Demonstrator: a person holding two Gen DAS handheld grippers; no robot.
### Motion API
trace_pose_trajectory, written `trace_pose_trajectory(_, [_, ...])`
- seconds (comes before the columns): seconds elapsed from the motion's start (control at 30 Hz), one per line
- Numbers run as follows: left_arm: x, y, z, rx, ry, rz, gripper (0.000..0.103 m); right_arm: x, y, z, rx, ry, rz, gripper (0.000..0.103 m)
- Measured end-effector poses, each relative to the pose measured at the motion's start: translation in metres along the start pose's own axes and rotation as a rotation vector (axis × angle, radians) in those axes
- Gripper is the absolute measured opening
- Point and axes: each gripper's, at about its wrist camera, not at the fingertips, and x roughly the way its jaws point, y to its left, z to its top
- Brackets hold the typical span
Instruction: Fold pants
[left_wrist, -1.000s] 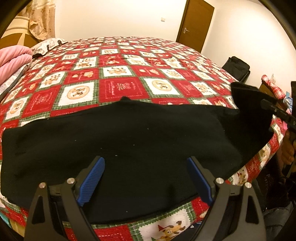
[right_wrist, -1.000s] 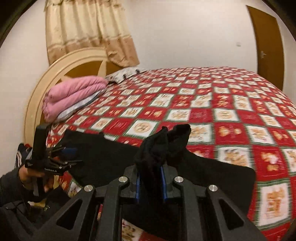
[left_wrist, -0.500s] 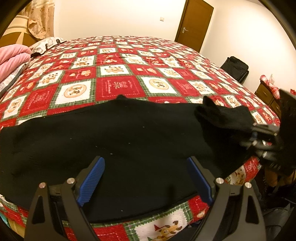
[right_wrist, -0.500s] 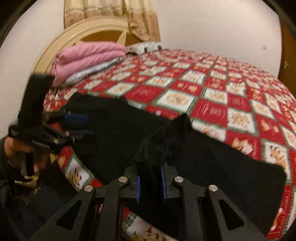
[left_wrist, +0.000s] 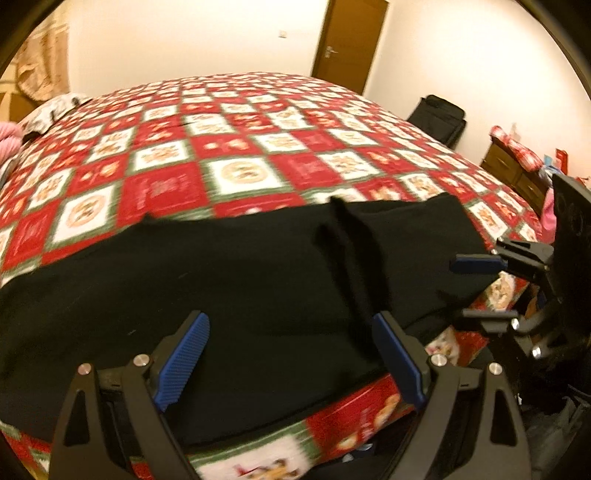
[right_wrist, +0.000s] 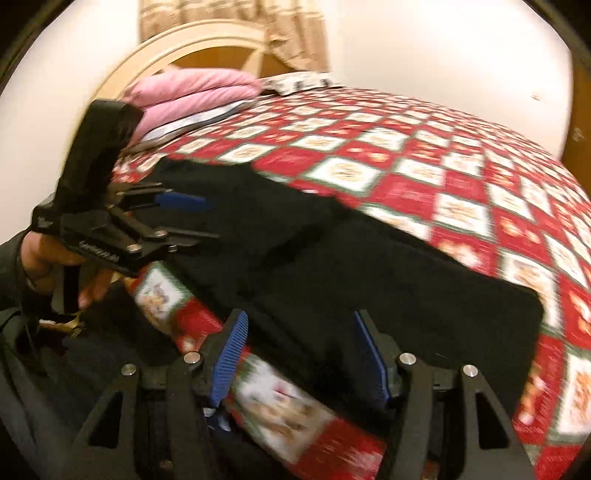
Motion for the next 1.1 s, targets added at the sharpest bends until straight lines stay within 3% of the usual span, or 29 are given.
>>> trace_pose_trajectory(0.17, [0.016,-0.020,0.016,0.037,-0.006,0.035,0.093,-0.008,-0.033,-0.012,0.120,0.003,-0.043,0.060])
trace_pose_trajectory(0.23, [0.026,-0.023,0.019,0.053,0.026,0.113,0.093,-0.002,-0.043,-0.016,0.142,0.034,-0.104,0.060])
trace_pose_trajectory(0.33, [0.037,-0.021,0.013,0.063,0.080,0.147,0.093,0.004,-0.055,-0.024,0.170,0.072,-0.146,0.060])
trace_pose_trajectory(0.57, [0.033,-0.012,0.004,0.012,0.065,0.097,0.093,-0.015,-0.069,-0.017,0.224,-0.008,-0.110,0.060])
trace_pose_trajectory(0.7, [0.036,-0.014,0.003,0.023,0.062,0.108,0.093,-0.019,-0.098,-0.001,0.282,-0.059,-0.124,0.060])
trace_pose_trajectory(0.83, [0.035,-0.015,0.003,0.025,0.058,0.104,0.094,0.003,-0.134,-0.001,0.375,0.013,-0.126,0.060])
trace_pose_trajectory(0.9, [0.033,-0.014,0.002,0.024,0.059,0.101,0.094,-0.001,-0.135,0.000,0.385,-0.016,-0.110,0.060])
trace_pose_trajectory(1.03, [0.022,-0.008,-0.001,0.009,0.057,0.109,0.094,-0.013,-0.112,0.004,0.320,-0.047,-0.190,0.060])
trace_pose_trajectory(1.1, [0.010,-0.001,-0.003,0.000,0.041,0.114,0.094,-0.017,-0.094,0.006,0.272,-0.062,-0.185,0.060])
